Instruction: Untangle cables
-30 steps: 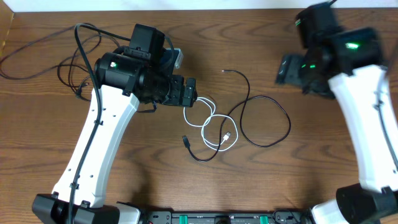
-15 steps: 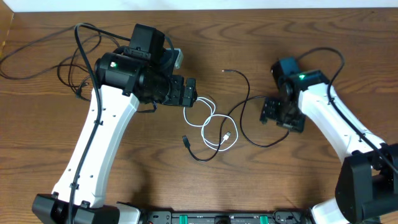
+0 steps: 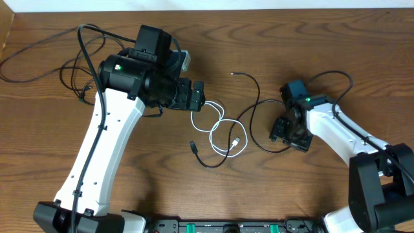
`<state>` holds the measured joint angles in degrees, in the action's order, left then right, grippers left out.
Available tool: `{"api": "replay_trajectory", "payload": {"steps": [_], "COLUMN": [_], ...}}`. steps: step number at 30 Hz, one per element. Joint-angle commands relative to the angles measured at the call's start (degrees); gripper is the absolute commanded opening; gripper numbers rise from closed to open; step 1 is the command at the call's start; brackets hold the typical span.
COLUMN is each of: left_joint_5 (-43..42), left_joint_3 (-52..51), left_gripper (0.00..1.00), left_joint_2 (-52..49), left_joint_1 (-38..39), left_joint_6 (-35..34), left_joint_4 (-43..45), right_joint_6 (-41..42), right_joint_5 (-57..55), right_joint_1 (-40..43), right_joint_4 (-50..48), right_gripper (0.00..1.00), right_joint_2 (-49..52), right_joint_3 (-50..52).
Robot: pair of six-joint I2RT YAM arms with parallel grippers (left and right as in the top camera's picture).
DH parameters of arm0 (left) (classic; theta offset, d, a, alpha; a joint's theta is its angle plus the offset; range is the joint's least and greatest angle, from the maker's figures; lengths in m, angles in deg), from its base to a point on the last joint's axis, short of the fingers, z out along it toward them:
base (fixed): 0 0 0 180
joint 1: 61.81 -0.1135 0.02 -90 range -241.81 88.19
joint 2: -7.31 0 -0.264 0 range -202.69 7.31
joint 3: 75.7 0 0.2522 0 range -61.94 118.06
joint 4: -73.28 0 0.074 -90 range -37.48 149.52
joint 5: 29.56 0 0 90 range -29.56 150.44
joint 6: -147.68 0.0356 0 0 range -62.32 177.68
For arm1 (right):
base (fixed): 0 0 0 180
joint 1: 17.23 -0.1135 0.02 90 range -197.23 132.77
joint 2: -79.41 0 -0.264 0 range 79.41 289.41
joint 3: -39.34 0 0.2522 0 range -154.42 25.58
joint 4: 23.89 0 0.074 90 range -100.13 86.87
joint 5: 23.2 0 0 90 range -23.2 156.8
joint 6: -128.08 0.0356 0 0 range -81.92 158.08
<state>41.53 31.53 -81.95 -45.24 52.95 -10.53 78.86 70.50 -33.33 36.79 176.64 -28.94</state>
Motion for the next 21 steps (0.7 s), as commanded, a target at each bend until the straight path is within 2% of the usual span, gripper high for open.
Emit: {"api": "replay_trajectory", "payload": {"steps": [1,3,7,13,21], "left_joint_5": [0.59,0.59,0.59,0.59,0.59], "left_joint_3": [0.28,0.28,0.28,0.28,0.28], "left_gripper": [0.98,0.98,0.98,0.98,0.98], "left_joint_2": [-0.22,-0.22,-0.22,-0.22,-0.22], "left_joint_1": [-0.13,-0.13,-0.13,-0.13,-0.13], "left_joint_6": [-0.46,-0.48,-0.46,-0.46,-0.46], "left_joint_4": [0.02,0.02,0.02,0.02,0.02], "right_joint_6": [1.64,1.66,3.56,4.44,4.44], "right_joint_5": [0.11,0.11,-0.37,-2.34,-3.76], "right_joint_1": [-0.5,-0.5,-0.5,-0.5,-0.5], "right_joint_4": [-2.25,-3.45,-3.89,-4.17,-4.81], "right_gripper": [0.67,0.66,0.55,0.49,0.49], "right_joint_2": [-0.31,-0.31,-0.31,0.02,3.04], "right_joint_3": [2.67,3.48,4.13,4.35,4.35]}}
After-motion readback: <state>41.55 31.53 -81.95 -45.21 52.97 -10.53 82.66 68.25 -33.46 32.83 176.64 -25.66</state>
